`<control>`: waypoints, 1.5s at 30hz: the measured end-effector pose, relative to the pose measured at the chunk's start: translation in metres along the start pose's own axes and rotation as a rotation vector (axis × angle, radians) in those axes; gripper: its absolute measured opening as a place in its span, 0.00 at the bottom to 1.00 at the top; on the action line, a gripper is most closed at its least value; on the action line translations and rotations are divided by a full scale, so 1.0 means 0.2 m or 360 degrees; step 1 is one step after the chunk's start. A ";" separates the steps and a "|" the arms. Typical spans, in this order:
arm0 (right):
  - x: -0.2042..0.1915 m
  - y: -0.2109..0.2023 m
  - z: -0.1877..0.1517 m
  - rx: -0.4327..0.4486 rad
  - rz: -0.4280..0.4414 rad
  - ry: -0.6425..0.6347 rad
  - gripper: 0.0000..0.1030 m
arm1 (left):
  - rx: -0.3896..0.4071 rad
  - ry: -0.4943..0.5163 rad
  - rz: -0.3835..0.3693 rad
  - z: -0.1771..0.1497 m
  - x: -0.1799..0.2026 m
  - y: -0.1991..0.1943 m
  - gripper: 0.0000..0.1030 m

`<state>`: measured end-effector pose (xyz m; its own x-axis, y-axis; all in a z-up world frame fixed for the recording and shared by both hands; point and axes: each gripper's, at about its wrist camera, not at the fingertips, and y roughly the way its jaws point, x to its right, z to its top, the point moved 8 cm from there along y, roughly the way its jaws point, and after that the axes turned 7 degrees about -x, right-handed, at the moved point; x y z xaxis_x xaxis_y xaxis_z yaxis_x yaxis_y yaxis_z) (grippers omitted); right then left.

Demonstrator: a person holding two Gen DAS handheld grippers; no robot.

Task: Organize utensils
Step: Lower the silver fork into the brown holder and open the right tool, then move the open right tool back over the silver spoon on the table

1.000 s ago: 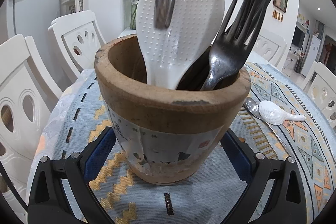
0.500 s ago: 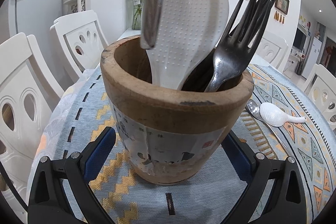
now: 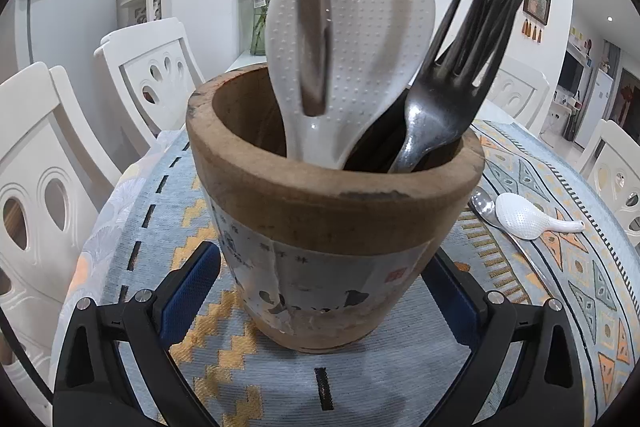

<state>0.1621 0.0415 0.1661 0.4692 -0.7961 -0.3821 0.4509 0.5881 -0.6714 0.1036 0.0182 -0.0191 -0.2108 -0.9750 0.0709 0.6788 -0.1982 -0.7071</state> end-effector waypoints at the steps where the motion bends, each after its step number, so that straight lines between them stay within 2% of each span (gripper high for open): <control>1: 0.01 0.00 0.00 -0.0001 0.0000 0.0014 0.13 | 0.0001 0.0006 0.0002 0.00 0.00 0.00 0.97; 8: 0.05 -0.04 0.01 0.0024 0.0045 0.0091 0.21 | 0.0000 0.0024 0.0003 -0.01 0.02 0.00 0.97; 10: 0.06 -0.07 0.02 0.0050 0.0031 0.0110 0.44 | 0.0002 0.0022 0.0003 -0.01 0.02 0.00 0.97; 17: 0.13 -0.31 0.11 0.0255 -0.0060 0.0126 0.44 | 0.0001 0.0023 0.0004 -0.01 0.03 0.00 0.97; 21: 0.29 -0.44 0.12 0.0307 -0.0174 0.0220 0.46 | 0.0001 0.0023 0.0004 -0.01 0.02 0.00 0.97; 24: 0.46 -0.46 0.06 0.0204 -0.0219 0.0349 0.46 | -0.0003 0.0021 0.0005 -0.01 0.02 0.00 0.97; 27: 0.65 -0.40 -0.09 -0.0015 -0.0379 0.0445 0.46 | -0.0012 0.0019 0.0005 -0.01 0.02 0.00 0.98; 29: 0.78 -0.34 -0.25 -0.0201 -0.0523 0.0477 0.46 | -0.0009 0.0018 0.0005 -0.01 0.02 0.00 0.98; 32: 0.92 -0.24 -0.51 -0.0429 -0.0543 0.0598 0.46 | -0.0011 0.0017 0.0004 -0.01 0.02 0.00 0.98; 35: 1.01 -0.14 -0.73 -0.0593 -0.0607 0.0612 0.46 | -0.0015 0.0015 0.0005 -0.01 0.02 0.00 0.98; 38: 1.05 -0.06 -0.85 -0.0671 -0.0576 0.0687 0.46 | -0.0016 0.0015 0.0005 0.00 0.02 0.01 0.98; 41: 1.08 0.02 -0.85 -0.0666 -0.0560 0.0665 0.46 | -0.0017 0.0015 0.0005 0.00 0.02 0.01 0.98; 45: 1.16 0.15 -0.85 -0.0779 -0.0675 0.0591 0.46 | -0.0028 0.0013 -0.0001 -0.01 0.01 0.02 0.97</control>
<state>0.1559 -0.1492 -0.0500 0.0036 -0.9874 -0.1582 0.1059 0.1577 -0.9818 0.1045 0.0158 -0.0219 -0.2171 -0.9740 0.0656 0.6664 -0.1969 -0.7191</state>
